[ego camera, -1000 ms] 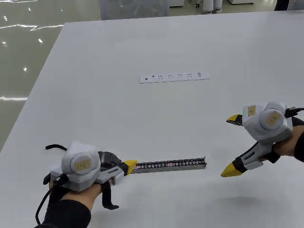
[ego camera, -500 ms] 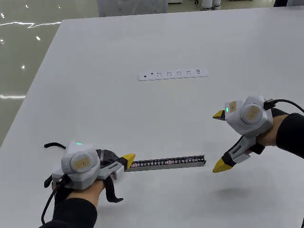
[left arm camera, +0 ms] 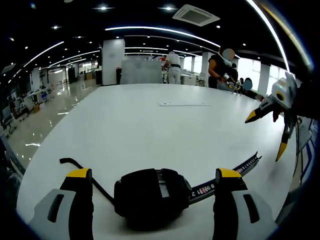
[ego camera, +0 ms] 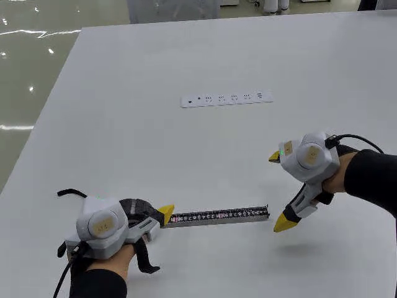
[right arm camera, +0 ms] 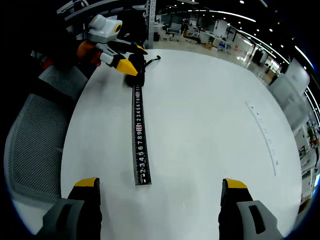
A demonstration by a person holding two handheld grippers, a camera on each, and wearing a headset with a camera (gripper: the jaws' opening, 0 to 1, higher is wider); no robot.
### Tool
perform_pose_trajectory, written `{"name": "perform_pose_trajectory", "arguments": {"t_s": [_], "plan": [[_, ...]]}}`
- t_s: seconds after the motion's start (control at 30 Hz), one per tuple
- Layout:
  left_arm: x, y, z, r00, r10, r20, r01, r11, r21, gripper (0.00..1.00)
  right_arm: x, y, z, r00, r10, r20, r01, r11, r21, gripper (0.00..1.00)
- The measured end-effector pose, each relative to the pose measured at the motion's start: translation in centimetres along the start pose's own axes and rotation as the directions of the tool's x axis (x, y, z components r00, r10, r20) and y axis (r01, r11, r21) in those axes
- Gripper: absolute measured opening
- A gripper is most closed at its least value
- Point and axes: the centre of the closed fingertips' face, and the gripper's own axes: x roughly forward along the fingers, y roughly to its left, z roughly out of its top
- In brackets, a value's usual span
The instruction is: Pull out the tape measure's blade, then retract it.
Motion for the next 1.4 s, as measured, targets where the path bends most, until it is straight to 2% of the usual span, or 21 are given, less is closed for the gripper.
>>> {"name": "perform_pose_trajectory", "arguments": {"t_s": [0.1,0.17,0.37,0.9,0.97,1.4], "plan": [[0.1,-0.1,0.0,1.0000,-0.003,0.007,0.003,1.000,-0.002,0.99,0.4,0.0,-0.2,0.9999,0.008,-0.006,-0.009,1.000,-0.019,0.93],[0.2,-0.1,0.1,0.9999,-0.007,0.013,0.007,1.000,0.003,0.99,0.6,-0.1,-0.2,1.0000,0.006,-0.008,-0.006,1.000,-0.016,0.94],[0.3,-0.1,0.3,0.9994,-0.004,0.034,0.003,1.000,0.019,0.99,1.3,-0.1,-0.3,0.9999,0.010,-0.002,-0.010,1.000,-0.025,0.86],[0.5,-0.1,-0.4,0.9997,-0.010,0.024,0.010,1.000,0.027,0.99,2.7,1.7,-1.3,0.9960,0.083,-0.033,-0.084,0.996,-0.028,0.52],[0.5,-0.2,-0.4,0.9997,-0.009,0.025,0.009,1.000,0.030,0.99,2.7,1.8,-1.3,0.9953,0.090,-0.034,-0.091,0.996,-0.016,0.52],[0.6,-0.3,-0.3,0.9997,-0.008,0.022,0.007,1.000,0.014,0.99,3.0,2.2,-1.2,0.9928,0.110,-0.047,-0.111,0.994,-0.022,0.35]]}}
